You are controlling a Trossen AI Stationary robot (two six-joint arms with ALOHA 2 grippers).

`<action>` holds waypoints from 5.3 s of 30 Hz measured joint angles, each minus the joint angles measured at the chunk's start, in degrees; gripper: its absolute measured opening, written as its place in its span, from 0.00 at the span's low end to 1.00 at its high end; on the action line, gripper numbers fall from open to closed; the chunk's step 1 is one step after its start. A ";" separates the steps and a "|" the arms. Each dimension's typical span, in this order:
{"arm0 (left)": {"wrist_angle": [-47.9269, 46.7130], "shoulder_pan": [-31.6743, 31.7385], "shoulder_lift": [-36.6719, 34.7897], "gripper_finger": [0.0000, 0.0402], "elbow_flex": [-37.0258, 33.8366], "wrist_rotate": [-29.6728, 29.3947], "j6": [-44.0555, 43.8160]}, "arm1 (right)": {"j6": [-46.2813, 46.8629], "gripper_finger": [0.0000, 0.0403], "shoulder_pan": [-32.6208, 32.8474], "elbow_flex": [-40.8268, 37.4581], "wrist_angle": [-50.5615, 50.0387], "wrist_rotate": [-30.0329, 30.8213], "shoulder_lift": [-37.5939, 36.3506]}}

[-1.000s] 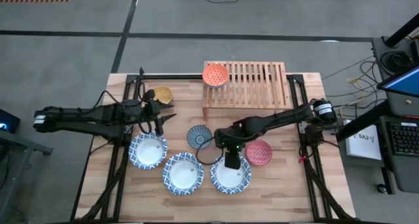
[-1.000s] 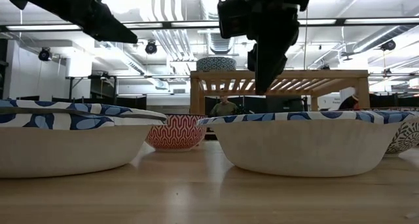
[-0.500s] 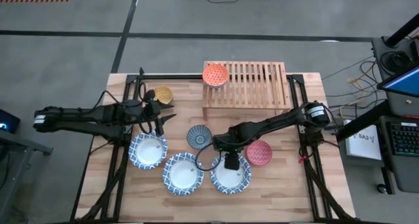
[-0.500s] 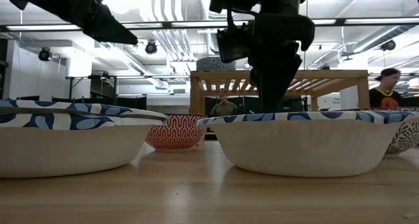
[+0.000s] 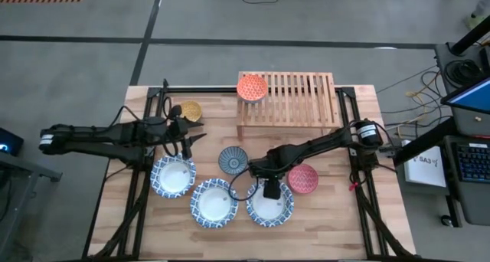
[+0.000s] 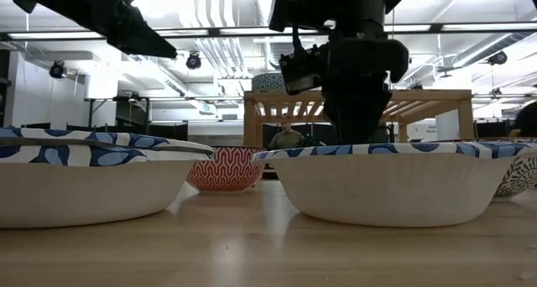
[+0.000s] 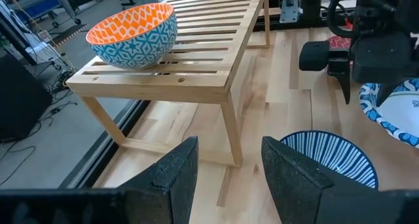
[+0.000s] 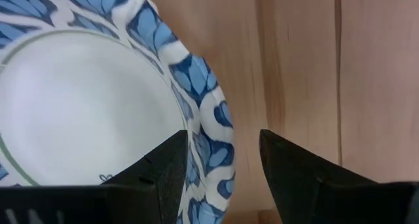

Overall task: Place and stack bowls onto a shelf
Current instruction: Put the white patterned bowl on the shelf, then stack the blue patterned bowl on top of the orange patterned bowl on the shelf

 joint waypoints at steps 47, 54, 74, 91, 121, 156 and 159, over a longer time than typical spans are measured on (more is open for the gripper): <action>0.94 0.02 0.06 0.38 0.00 -0.02 0.02 | 12.85 0.02 -19.52 -0.87 -2.34 -5.12 -35.36; 0.96 0.01 0.06 0.38 0.00 -0.01 0.24 | 20.91 0.02 -34.05 -0.85 -4.31 -4.46 -43.79; 0.96 0.01 0.06 0.38 0.00 -0.02 0.24 | 13.06 0.02 -66.56 -1.18 -16.41 -6.93 -43.79; 0.89 0.02 0.06 0.38 0.00 0.00 0.22 | 7.96 0.03 -69.99 -1.22 -17.70 -7.71 -36.19; 0.87 0.01 0.06 0.38 0.00 0.00 0.42 | 7.82 0.42 -68.42 7.35 -13.60 -3.89 -39.56; 11.86 -14.45 27.42 0.38 5.66 16.87 -17.49 | -2.61 0.42 13.35 -32.40 47.99 21.05 -45.76; 11.59 -14.45 31.72 0.38 7.45 16.87 -16.69 | -2.60 0.42 13.36 -32.87 48.97 21.05 -43.97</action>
